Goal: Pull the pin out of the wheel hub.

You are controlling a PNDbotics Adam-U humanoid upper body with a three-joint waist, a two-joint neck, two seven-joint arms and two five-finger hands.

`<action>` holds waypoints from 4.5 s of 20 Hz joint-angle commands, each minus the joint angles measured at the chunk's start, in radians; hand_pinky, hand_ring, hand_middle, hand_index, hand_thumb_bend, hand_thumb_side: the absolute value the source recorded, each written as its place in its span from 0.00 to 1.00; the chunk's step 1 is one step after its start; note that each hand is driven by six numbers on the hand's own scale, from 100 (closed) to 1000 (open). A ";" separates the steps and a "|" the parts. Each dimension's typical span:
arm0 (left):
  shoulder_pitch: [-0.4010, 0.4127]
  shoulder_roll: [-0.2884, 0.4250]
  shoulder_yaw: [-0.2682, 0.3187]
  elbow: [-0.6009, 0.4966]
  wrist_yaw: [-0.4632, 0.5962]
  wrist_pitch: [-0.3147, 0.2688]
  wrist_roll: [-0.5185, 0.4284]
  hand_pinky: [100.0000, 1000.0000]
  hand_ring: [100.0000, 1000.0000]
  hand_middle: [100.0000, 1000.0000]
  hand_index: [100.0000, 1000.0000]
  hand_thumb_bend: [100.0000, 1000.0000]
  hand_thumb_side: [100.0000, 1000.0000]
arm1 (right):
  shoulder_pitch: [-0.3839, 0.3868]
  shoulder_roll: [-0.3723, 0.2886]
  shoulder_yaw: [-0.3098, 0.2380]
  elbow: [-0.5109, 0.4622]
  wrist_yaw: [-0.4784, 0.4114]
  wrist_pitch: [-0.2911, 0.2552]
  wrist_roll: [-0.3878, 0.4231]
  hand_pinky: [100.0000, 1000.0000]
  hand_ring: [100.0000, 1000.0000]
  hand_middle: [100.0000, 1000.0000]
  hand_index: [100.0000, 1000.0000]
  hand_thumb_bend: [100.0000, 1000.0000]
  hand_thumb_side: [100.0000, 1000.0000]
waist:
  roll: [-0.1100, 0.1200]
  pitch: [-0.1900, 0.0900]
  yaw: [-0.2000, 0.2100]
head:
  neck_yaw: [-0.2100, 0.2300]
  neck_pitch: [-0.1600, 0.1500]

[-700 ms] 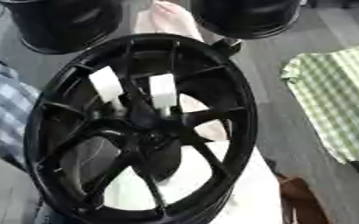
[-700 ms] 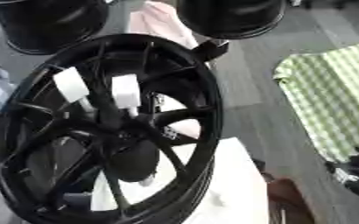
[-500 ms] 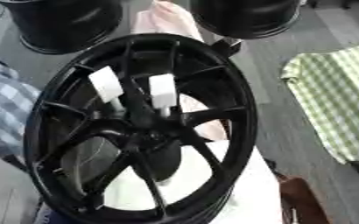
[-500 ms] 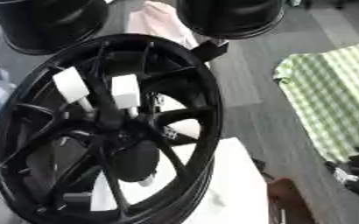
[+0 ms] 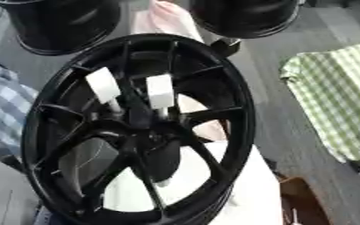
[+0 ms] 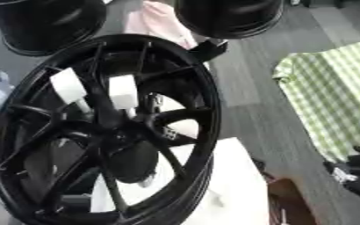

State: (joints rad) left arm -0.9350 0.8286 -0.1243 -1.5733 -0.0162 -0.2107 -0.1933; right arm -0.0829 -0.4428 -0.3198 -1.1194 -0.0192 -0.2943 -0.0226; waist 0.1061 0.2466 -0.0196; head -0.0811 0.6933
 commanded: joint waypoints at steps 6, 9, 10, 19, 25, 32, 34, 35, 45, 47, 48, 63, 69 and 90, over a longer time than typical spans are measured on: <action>-0.214 0.005 -0.234 0.105 -0.070 0.055 -0.231 0.76 0.70 0.57 0.76 0.00 0.40 | 0.016 -0.041 -0.010 -0.014 0.023 -0.001 -0.008 0.63 0.65 0.57 0.77 0.60 0.09 | 0.009 -0.036 0.015 | -0.031 0.010; -0.270 -0.024 -0.302 0.132 -0.075 0.097 -0.306 0.77 0.71 0.59 0.77 0.00 0.50 | 0.019 -0.043 -0.010 -0.014 0.028 0.000 -0.010 0.63 0.65 0.57 0.77 0.60 0.09 | 0.012 -0.040 0.019 | -0.038 0.012; -0.284 -0.032 -0.322 0.142 -0.077 0.108 -0.326 0.77 0.72 0.61 0.79 0.00 0.55 | 0.020 -0.044 -0.010 -0.014 0.030 0.000 -0.010 0.63 0.65 0.57 0.77 0.60 0.09 | 0.013 -0.040 0.019 | -0.039 0.013; -0.334 -0.094 -0.431 0.191 -0.114 0.209 -0.423 0.79 0.77 0.69 0.84 0.01 0.86 | 0.019 -0.043 -0.008 -0.017 0.037 0.000 -0.011 0.63 0.65 0.57 0.77 0.60 0.09 | 0.013 -0.038 0.016 | -0.042 0.009; -0.335 -0.119 -0.453 0.215 -0.154 0.245 -0.440 0.80 0.78 0.69 0.84 0.11 1.00 | 0.018 -0.040 -0.008 -0.020 0.041 -0.002 -0.011 0.63 0.65 0.57 0.77 0.60 0.08 | 0.011 -0.030 0.012 | -0.040 0.012; -0.345 -0.164 -0.472 0.242 -0.176 0.256 -0.471 0.80 0.78 0.69 0.83 0.11 1.00 | 0.017 -0.034 -0.008 -0.024 0.047 -0.005 -0.014 0.63 0.65 0.57 0.77 0.60 0.08 | 0.004 -0.019 0.008 | -0.032 0.005; -0.347 -0.173 -0.478 0.251 -0.183 0.259 -0.481 0.80 0.77 0.69 0.83 0.11 1.00 | 0.016 -0.033 -0.008 -0.024 0.048 -0.006 -0.015 0.63 0.65 0.57 0.77 0.60 0.08 | 0.003 -0.016 0.007 | -0.028 0.004; -0.346 -0.174 -0.480 0.253 -0.187 0.259 -0.487 0.81 0.78 0.70 0.83 0.11 1.00 | 0.016 -0.032 -0.009 -0.025 0.048 -0.006 -0.015 0.63 0.65 0.57 0.77 0.60 0.08 | 0.003 -0.015 0.007 | -0.028 0.004; -0.275 -0.071 -0.468 0.136 -0.219 0.216 -0.566 0.89 0.83 0.73 0.85 0.48 1.00 | 0.016 -0.037 -0.012 -0.025 0.047 -0.007 -0.022 0.62 0.65 0.57 0.77 0.60 0.08 | 0.009 -0.014 0.012 | -0.030 0.006; -0.249 -0.037 -0.459 0.100 -0.220 0.209 -0.570 0.89 0.82 0.73 0.85 0.51 1.00 | 0.016 -0.039 -0.014 -0.025 0.046 -0.007 -0.025 0.62 0.65 0.56 0.77 0.60 0.08 | 0.011 -0.014 0.013 | -0.032 0.007; -0.236 -0.020 -0.454 0.084 -0.219 0.208 -0.571 0.90 0.83 0.73 0.85 0.52 0.98 | 0.017 -0.040 -0.014 -0.025 0.046 -0.007 -0.026 0.62 0.65 0.56 0.77 0.60 0.08 | 0.012 -0.014 0.014 | -0.032 0.009; -0.144 0.053 -0.449 0.017 -0.204 0.279 -0.560 0.89 0.81 0.69 0.86 0.57 0.84 | 0.015 -0.044 -0.015 -0.027 0.041 -0.009 -0.034 0.62 0.64 0.56 0.76 0.60 0.08 | 0.019 -0.013 0.009 | -0.028 0.014; -0.138 0.046 -0.465 0.042 -0.208 0.311 -0.523 0.88 0.80 0.68 0.85 0.60 0.91 | 0.014 -0.044 -0.015 -0.028 0.039 -0.009 -0.036 0.62 0.64 0.56 0.76 0.60 0.08 | 0.020 -0.013 0.007 | -0.023 0.015; -0.152 -0.001 -0.497 0.141 -0.306 0.312 -0.570 0.87 0.81 0.69 0.84 0.66 0.89 | 0.010 -0.044 -0.014 -0.028 0.035 -0.008 -0.034 0.62 0.64 0.56 0.76 0.60 0.07 | 0.020 -0.014 0.001 | -0.064 -0.005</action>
State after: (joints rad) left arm -1.0657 0.8079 -0.6317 -1.4353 -0.3106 0.1069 -0.7654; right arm -0.0694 -0.4539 -0.3260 -1.1265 0.0186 -0.3024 -0.0563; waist 0.1329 0.2456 -0.0184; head -0.1409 0.7009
